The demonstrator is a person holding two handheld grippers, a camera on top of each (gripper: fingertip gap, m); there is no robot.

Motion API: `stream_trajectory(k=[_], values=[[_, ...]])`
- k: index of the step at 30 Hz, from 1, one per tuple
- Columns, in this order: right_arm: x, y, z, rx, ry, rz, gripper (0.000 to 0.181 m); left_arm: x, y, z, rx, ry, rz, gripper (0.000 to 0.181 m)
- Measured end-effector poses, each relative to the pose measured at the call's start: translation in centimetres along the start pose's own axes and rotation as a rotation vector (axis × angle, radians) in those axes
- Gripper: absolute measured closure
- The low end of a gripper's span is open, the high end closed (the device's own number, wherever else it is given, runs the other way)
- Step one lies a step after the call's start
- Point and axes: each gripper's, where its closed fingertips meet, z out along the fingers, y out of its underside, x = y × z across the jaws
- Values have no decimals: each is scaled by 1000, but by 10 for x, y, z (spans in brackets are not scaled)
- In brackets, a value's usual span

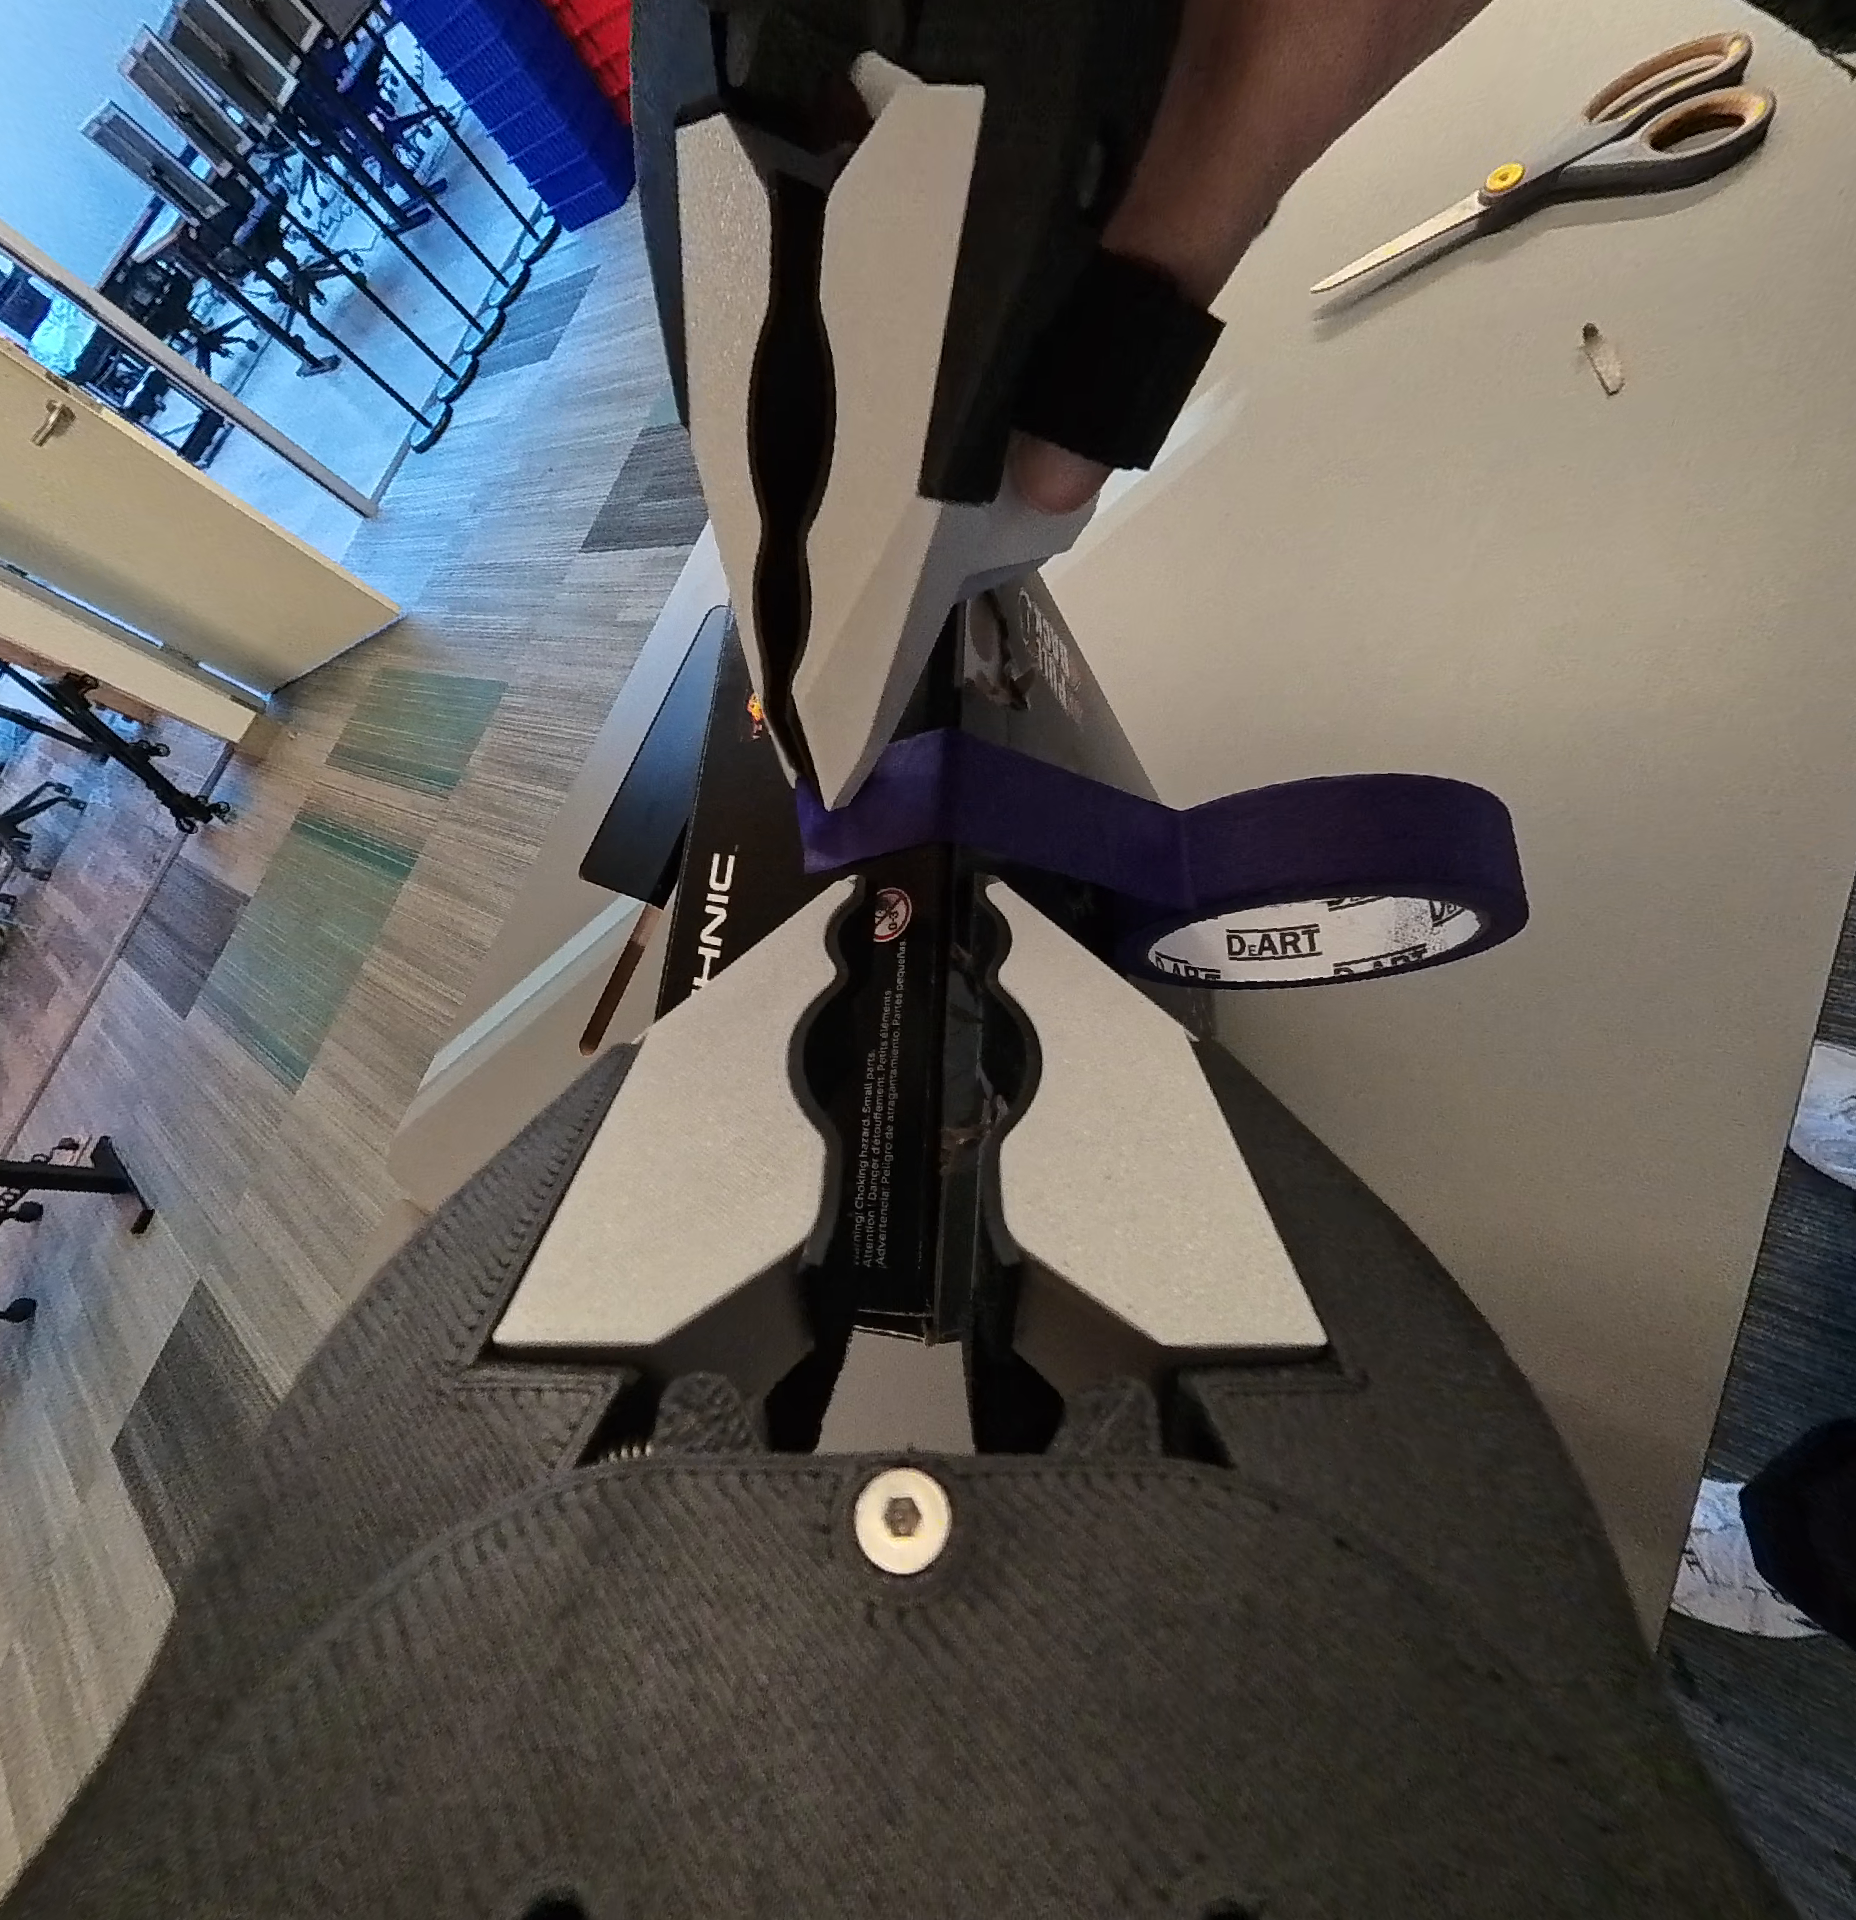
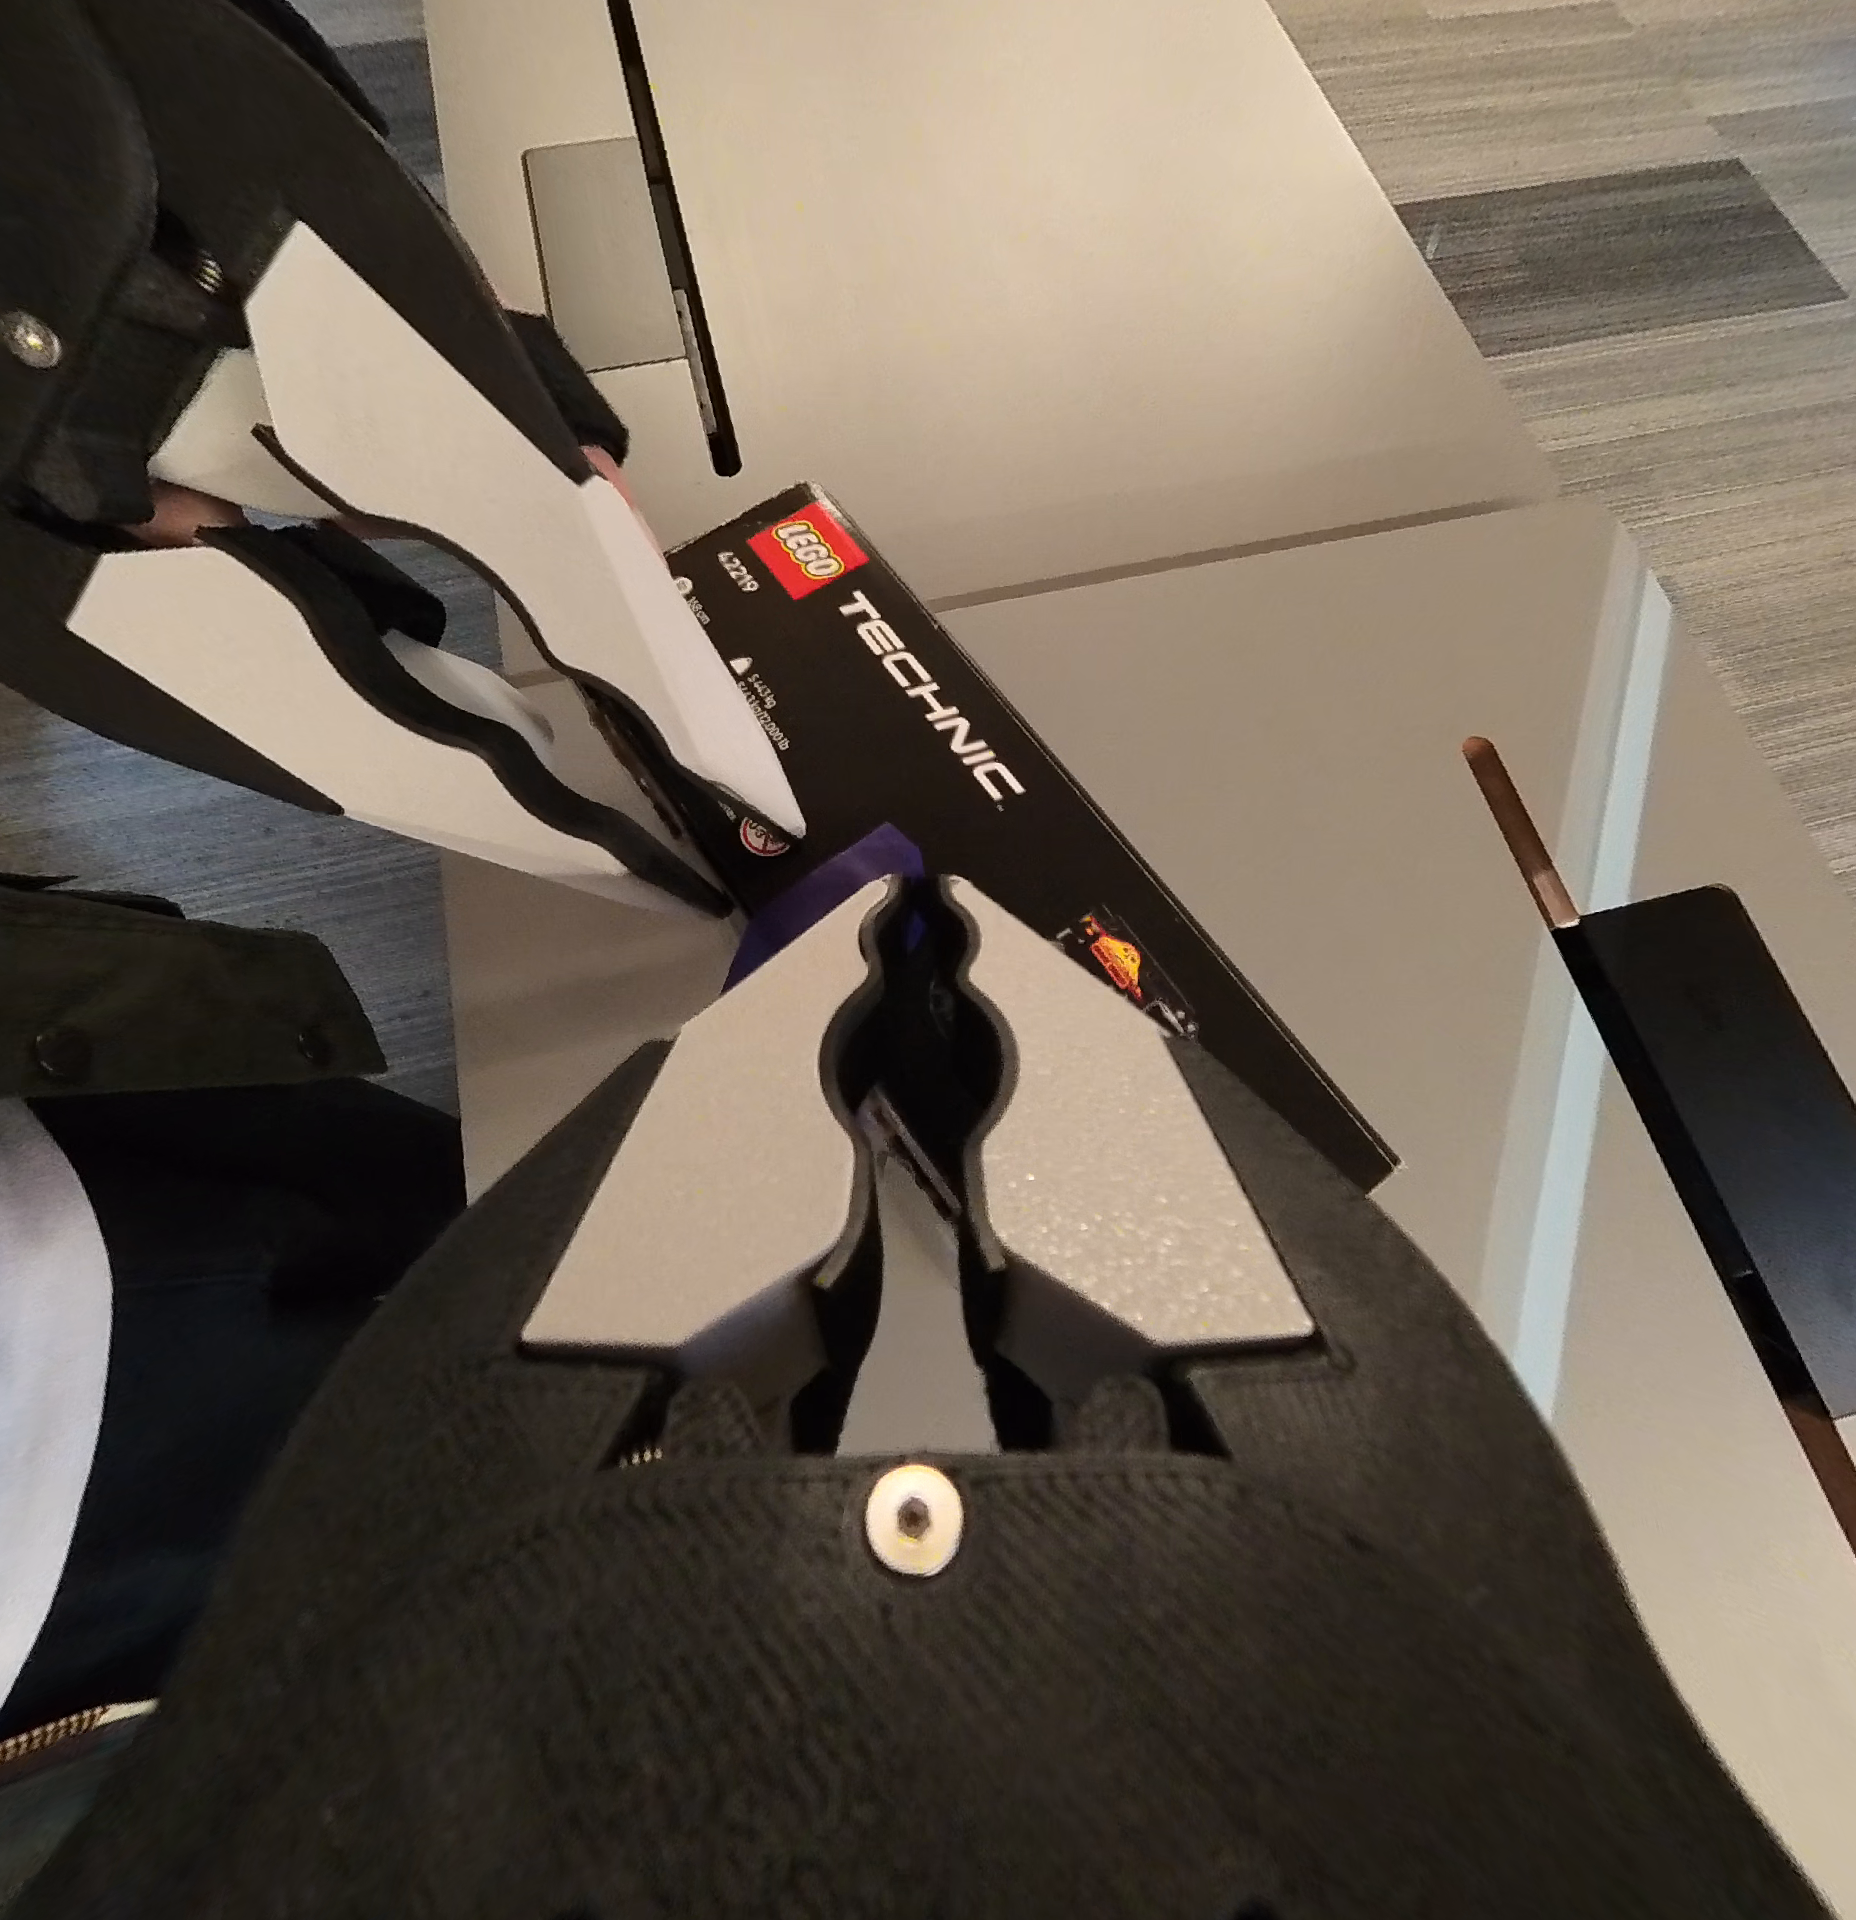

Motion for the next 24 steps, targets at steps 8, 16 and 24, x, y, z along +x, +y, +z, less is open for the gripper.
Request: stream_trajectory(k=[8,16,24], values=[[1,0,0,-1,-4,-19,174,0,0,0,1,1,2,165],[19,1,-3,23,58,29,139,1,-1,0,4,6,5,165],[23,-20,-30,198,27,182,162,0,-1,1,6,7,1,165]])
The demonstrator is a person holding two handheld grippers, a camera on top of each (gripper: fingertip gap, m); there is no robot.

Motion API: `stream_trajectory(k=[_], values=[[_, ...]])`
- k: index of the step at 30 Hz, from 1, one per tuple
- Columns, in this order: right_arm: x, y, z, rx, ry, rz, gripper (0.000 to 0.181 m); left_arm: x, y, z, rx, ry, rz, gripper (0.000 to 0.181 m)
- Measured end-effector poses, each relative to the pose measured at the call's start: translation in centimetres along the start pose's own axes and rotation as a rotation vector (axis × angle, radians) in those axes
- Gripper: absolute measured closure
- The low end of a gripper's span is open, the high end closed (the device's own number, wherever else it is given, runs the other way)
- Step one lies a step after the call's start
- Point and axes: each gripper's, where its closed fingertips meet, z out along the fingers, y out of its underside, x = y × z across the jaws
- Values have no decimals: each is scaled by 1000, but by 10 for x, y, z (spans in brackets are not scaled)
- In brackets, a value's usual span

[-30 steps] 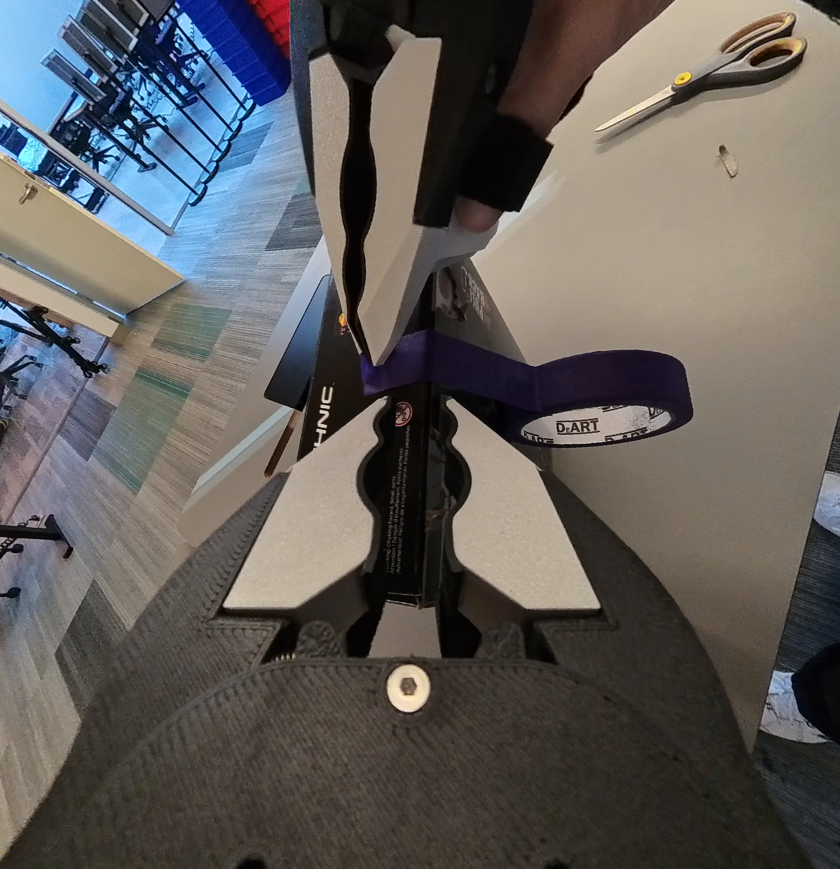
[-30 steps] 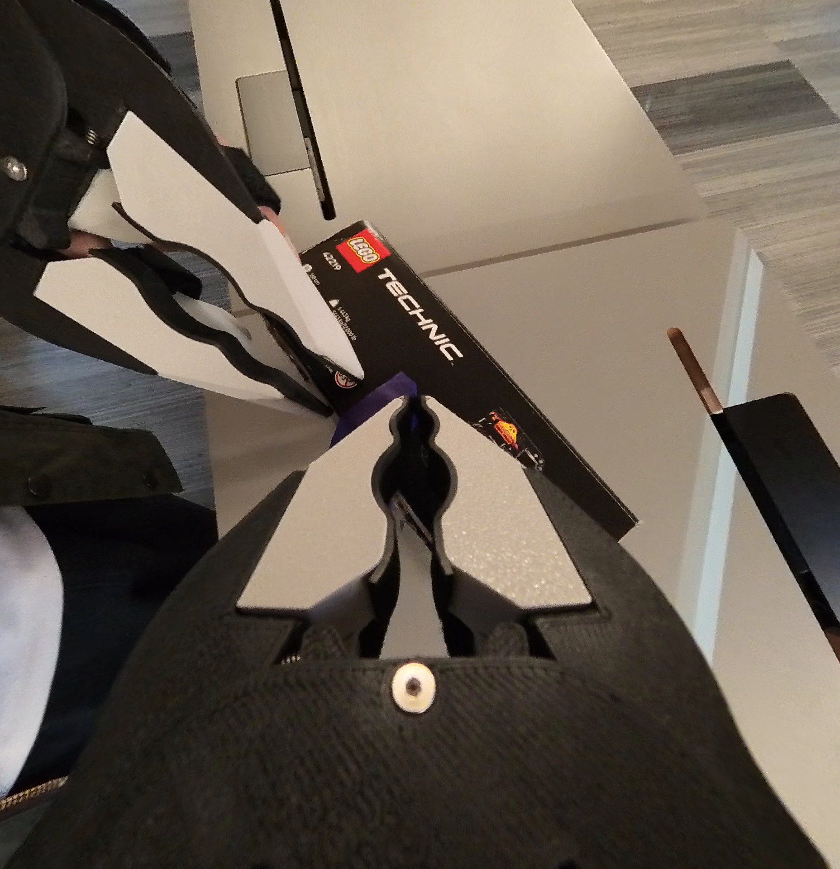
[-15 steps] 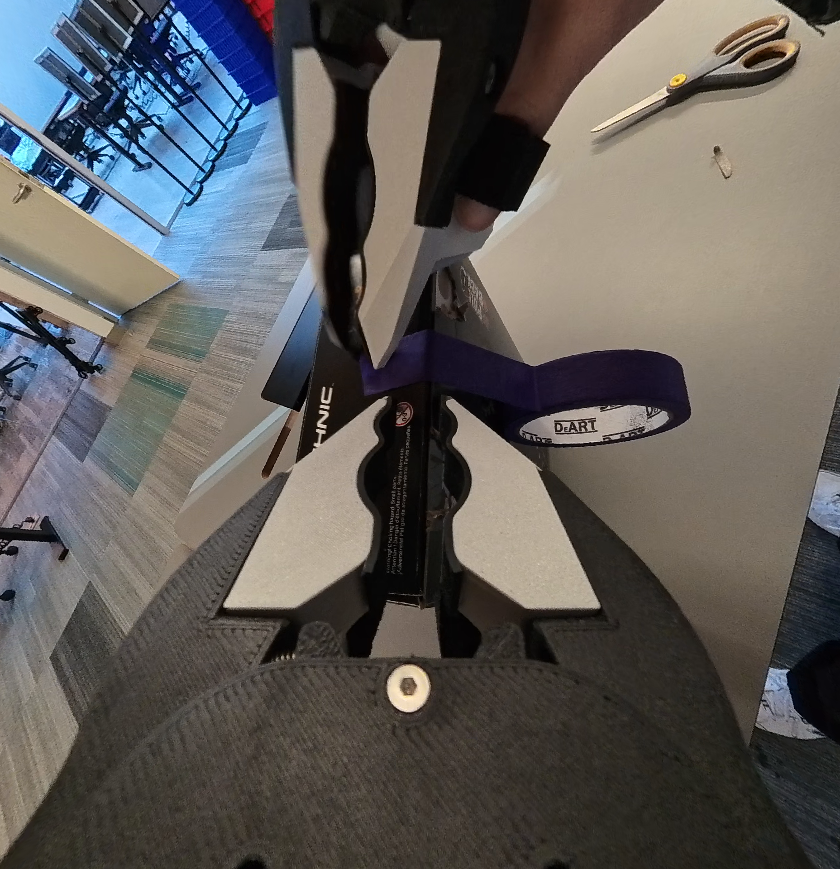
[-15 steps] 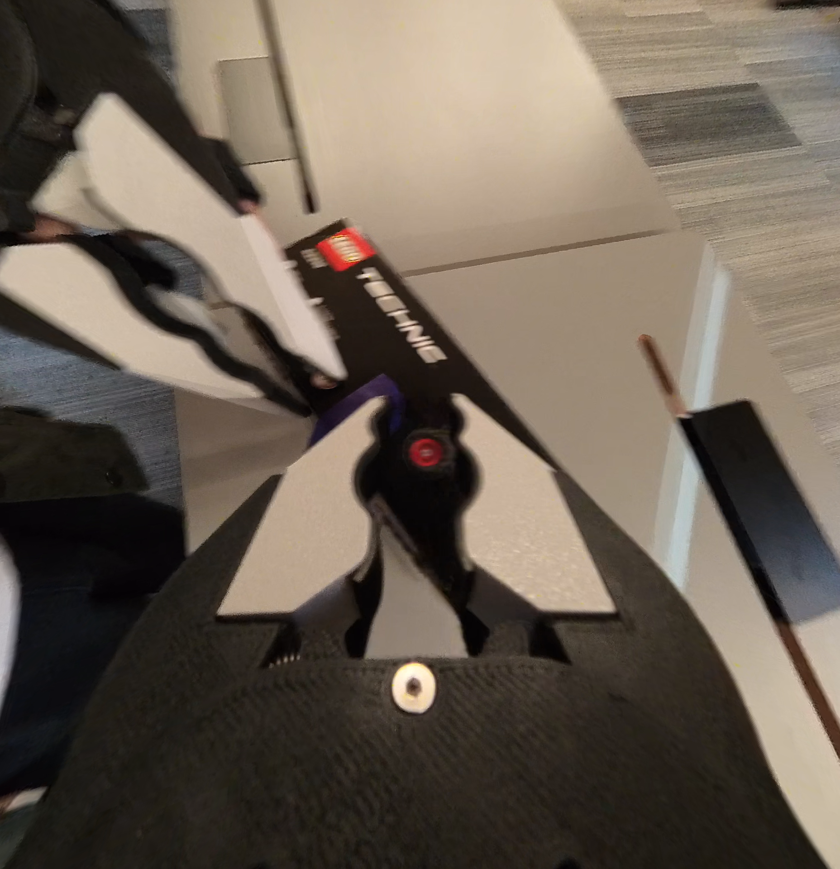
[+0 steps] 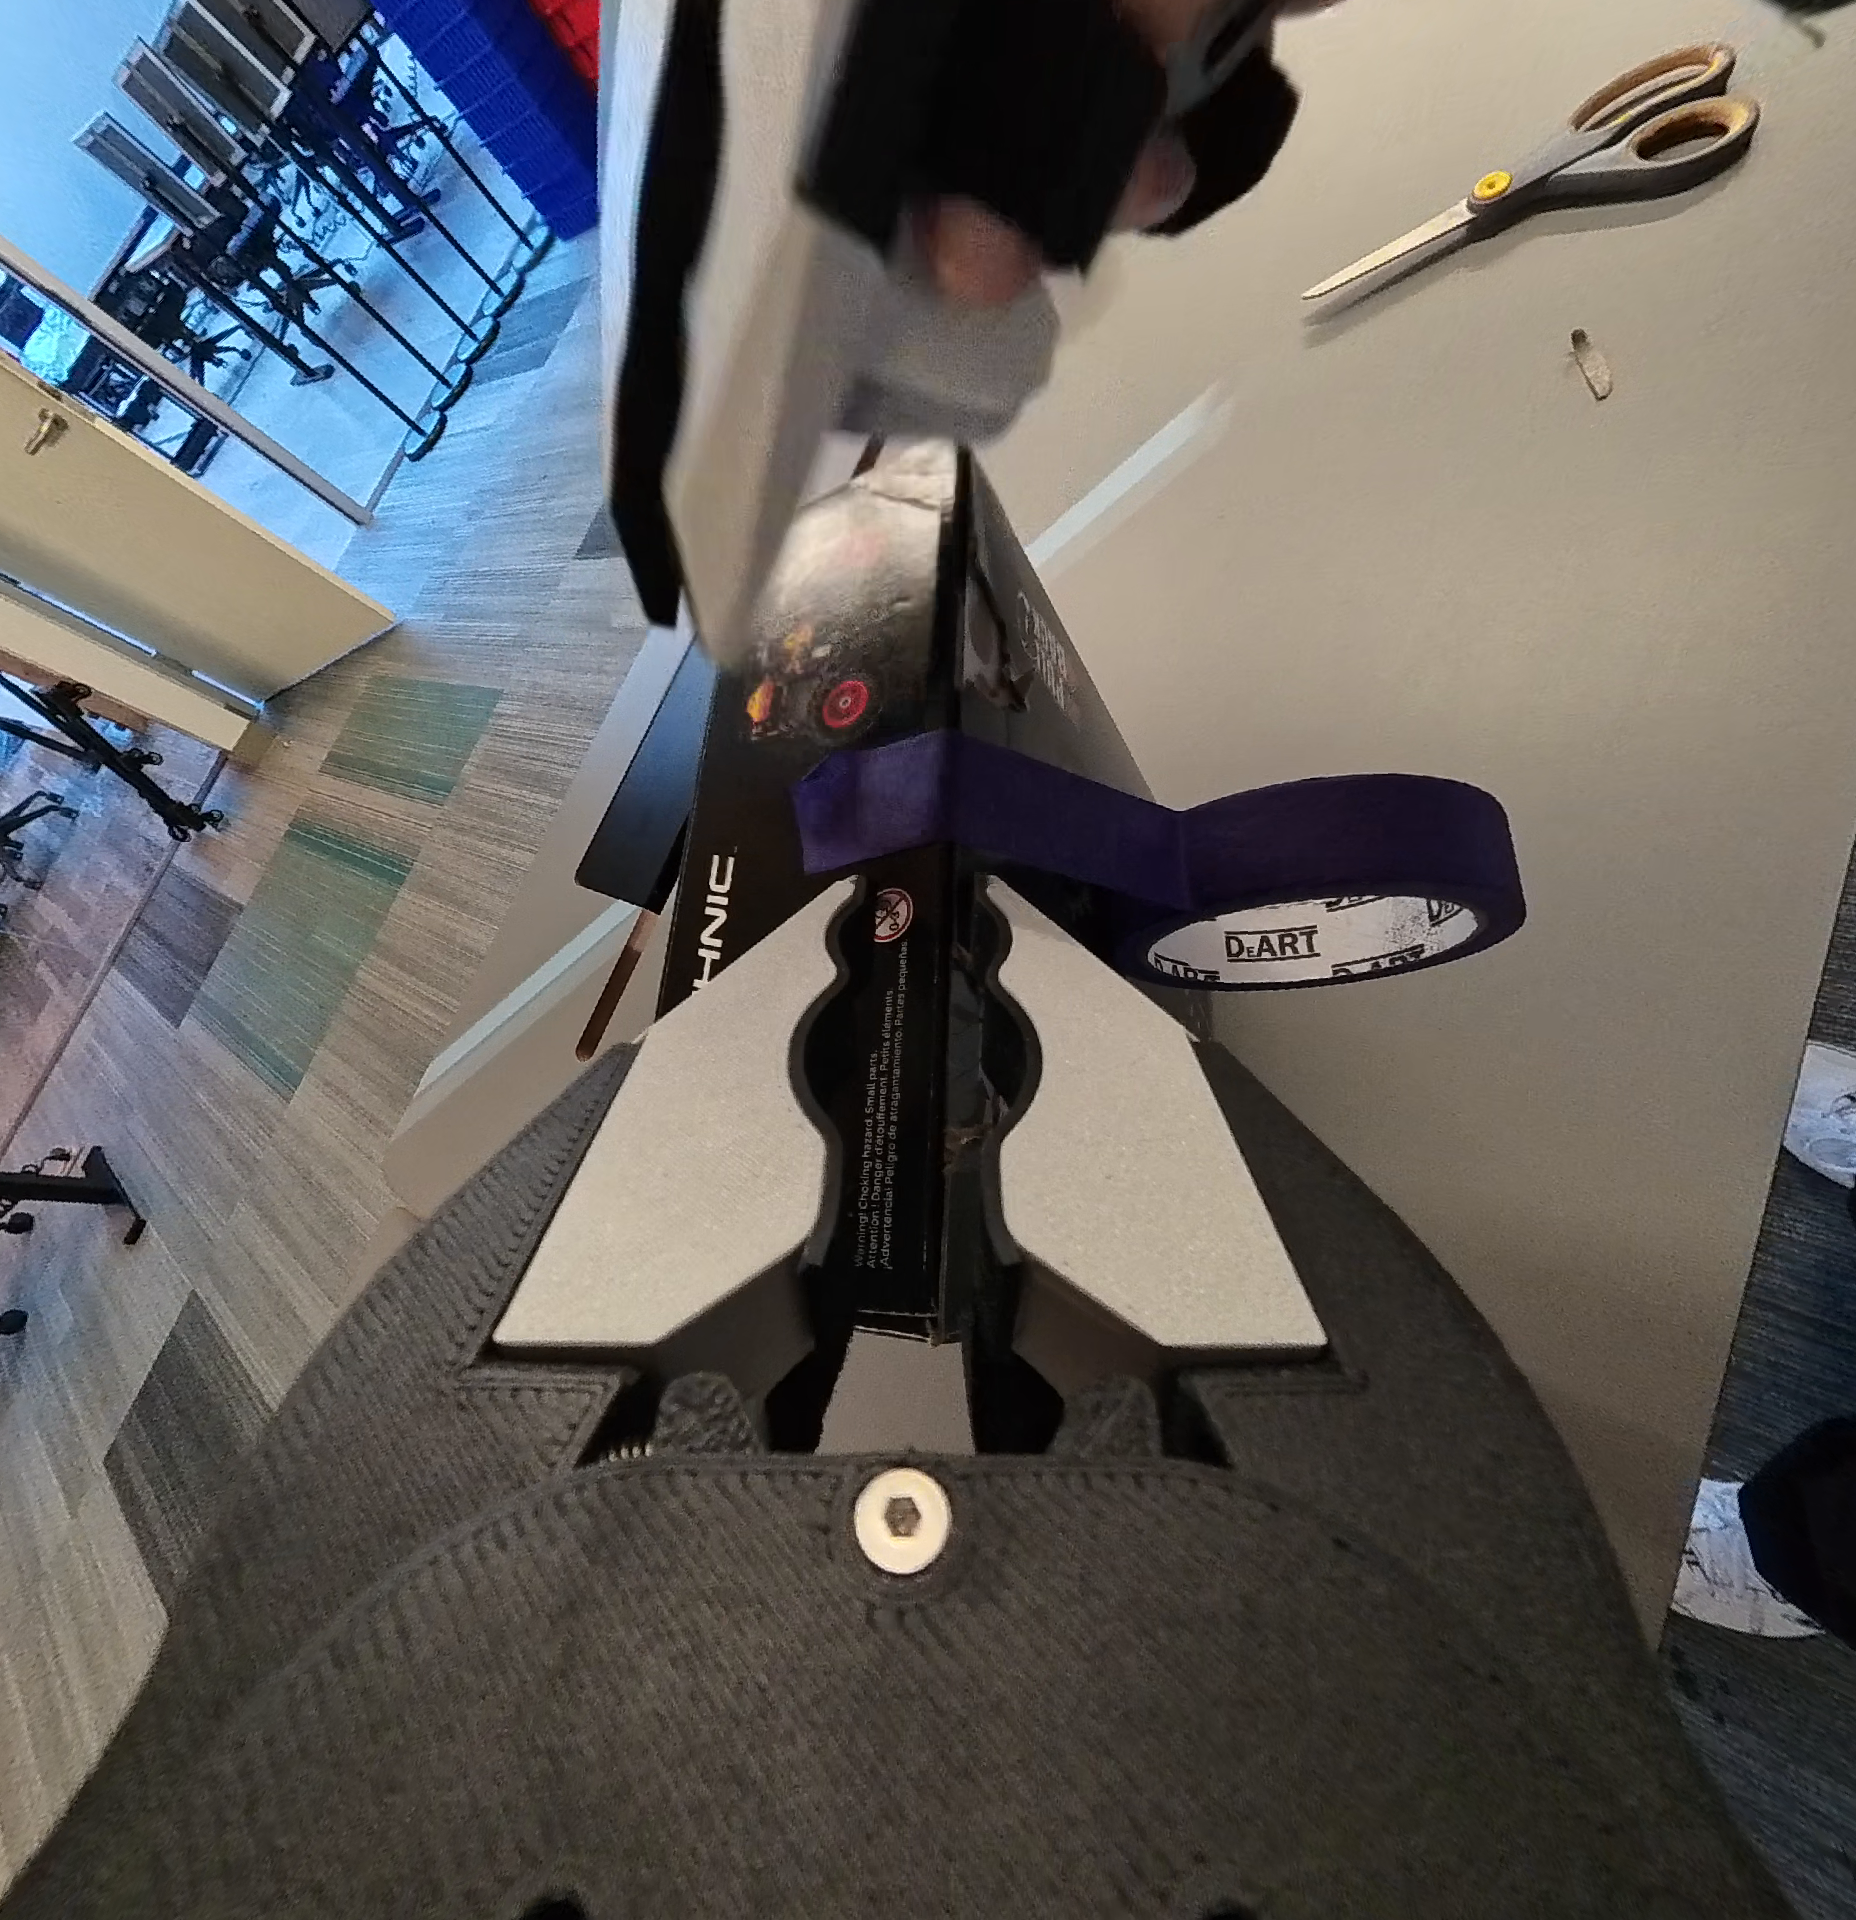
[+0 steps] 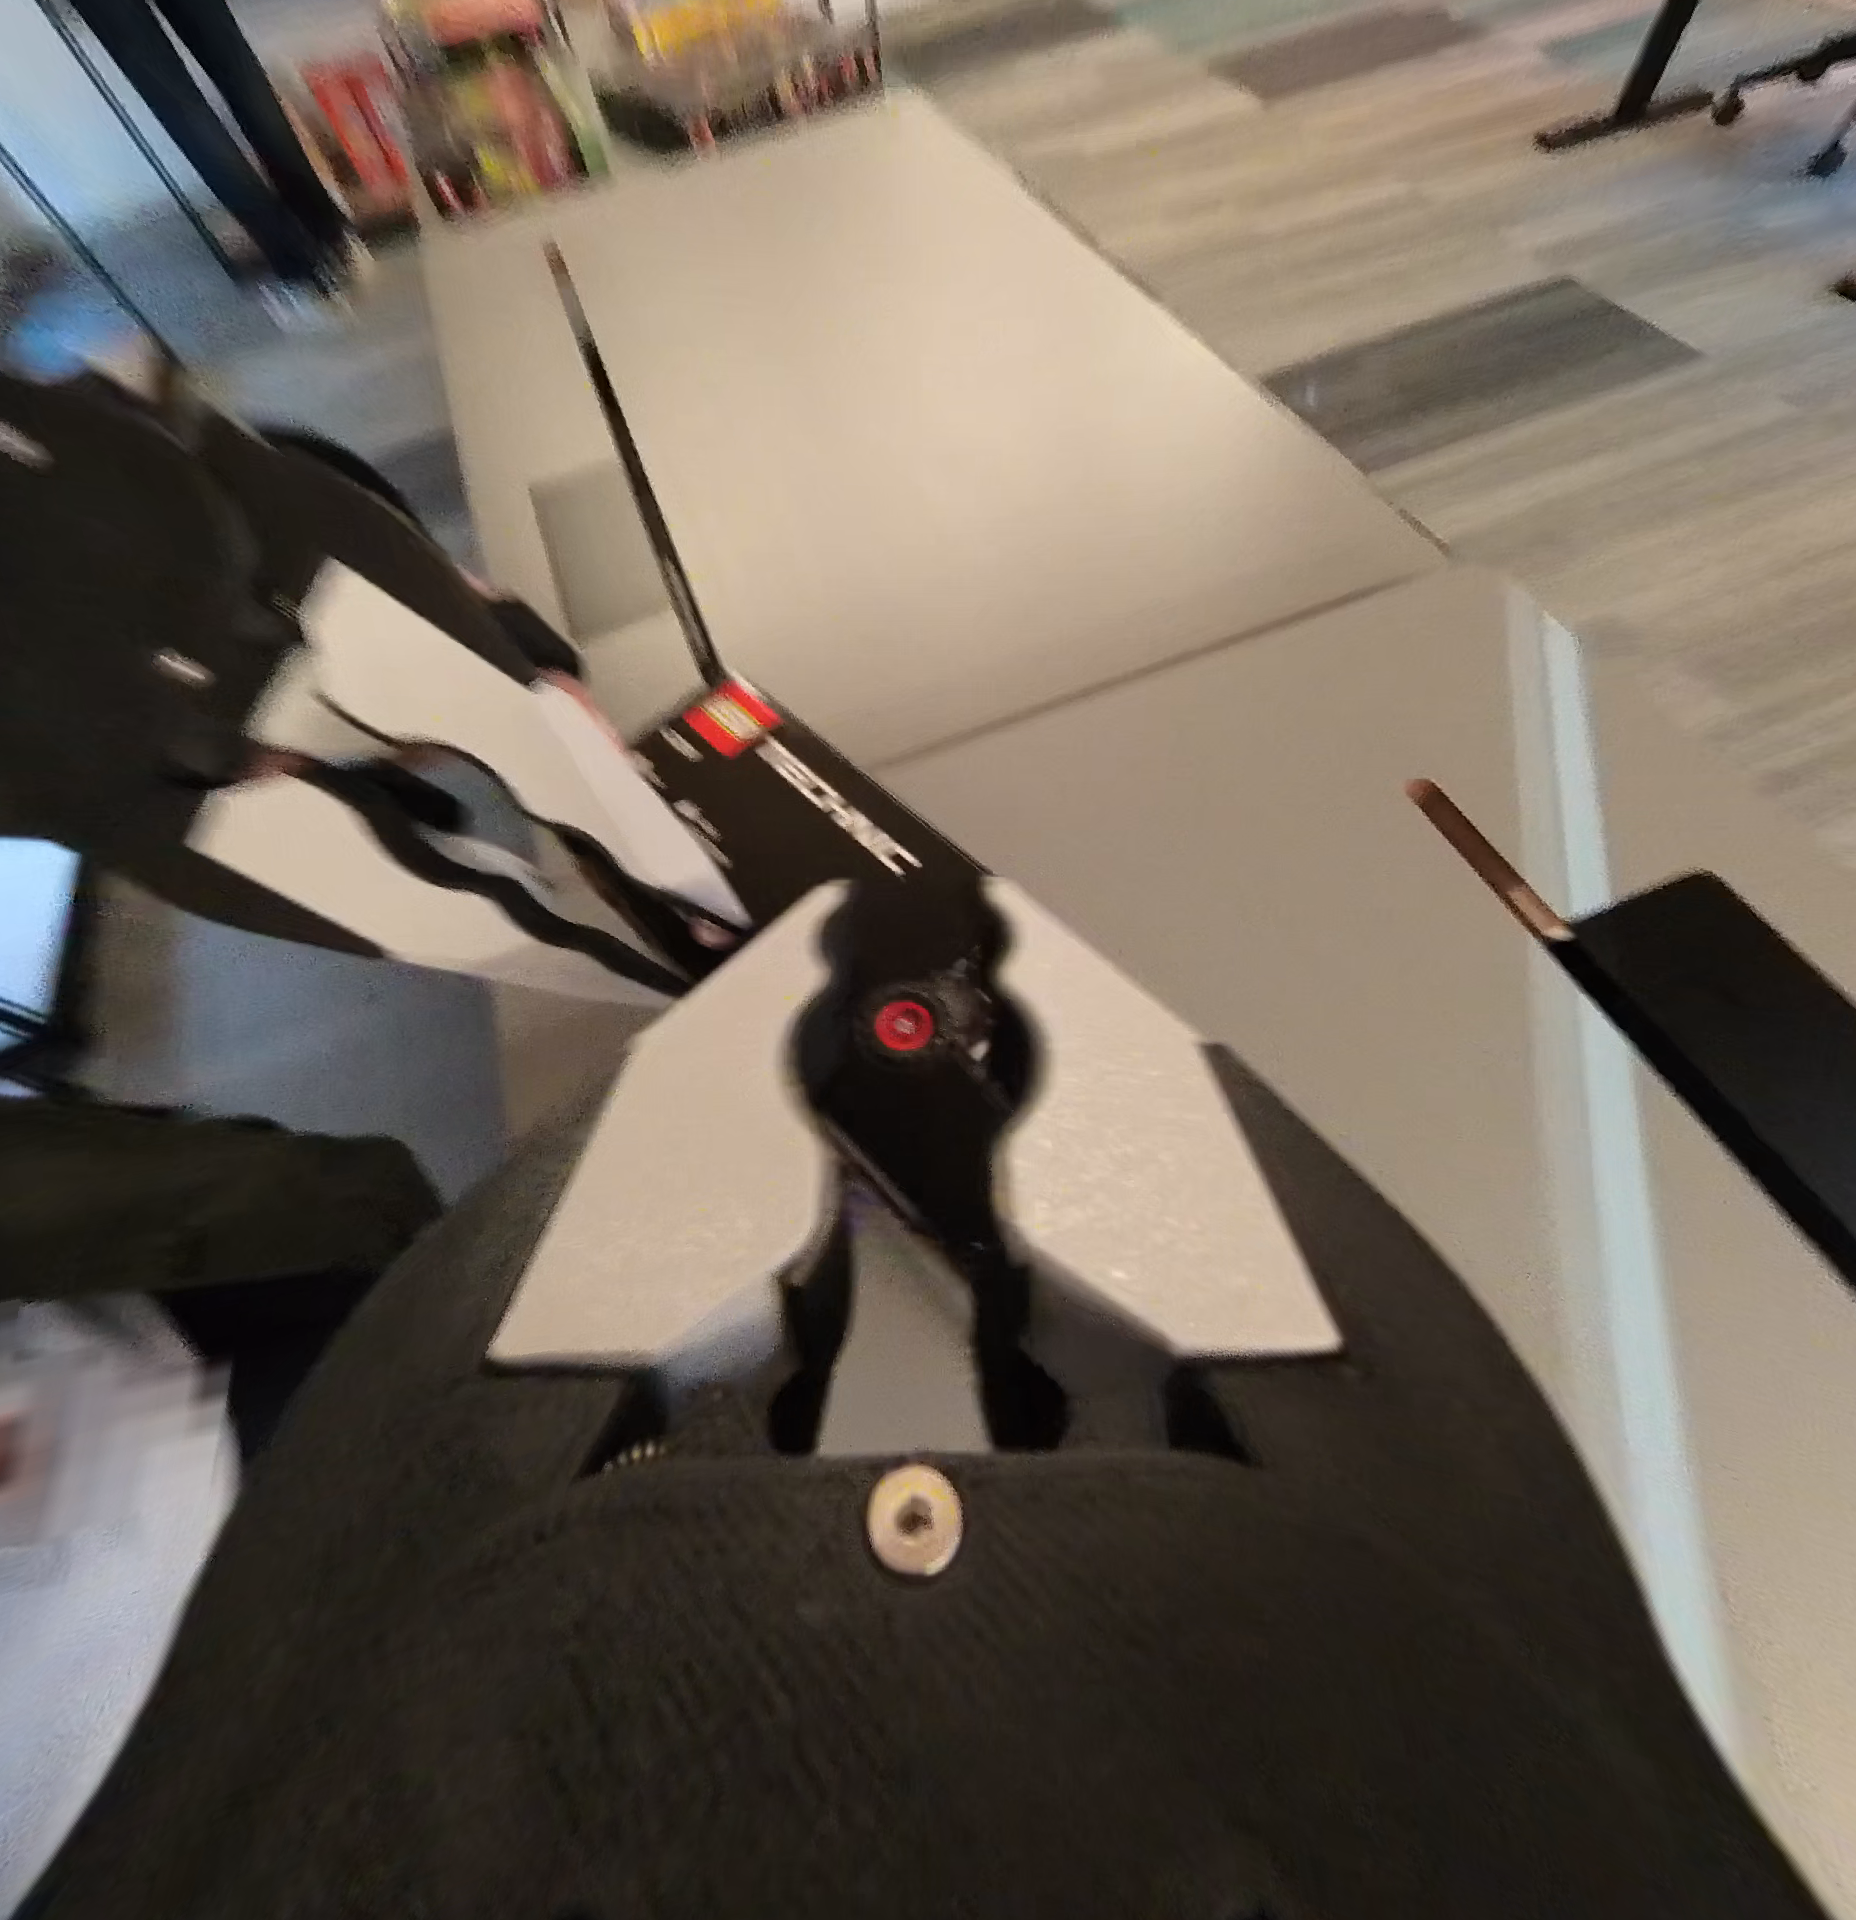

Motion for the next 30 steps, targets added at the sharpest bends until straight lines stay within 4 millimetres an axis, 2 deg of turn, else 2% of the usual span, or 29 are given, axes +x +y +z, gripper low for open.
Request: stream_trajectory(k=[1,2,4,6,13,25,28,30], values=[[-10,-9,-7,55,-63,54,181,0,0,0,0,1,-1,165],[-16,-13,-11,82,-117,143,181,0,0,0,0,0,0,166],[-31,-1,-8,-19,-242,328,181,0,0,0,2,-2,4,166],[-39,13,0,-113,-297,419,181,0,0,0,3,-2,6,165],[-27,32,22,-198,-218,475,181,0,-1,0,4,2,6,166],[-7,29,24,-152,-162,669,181,-1,-2,1,4,-4,6,166],[-11,19,19,-101,-184,670,181,0,-2,1,4,-1,6,165],[-20,22,20,-133,-220,685,181,0,-2,1,4,-2,7,166]])
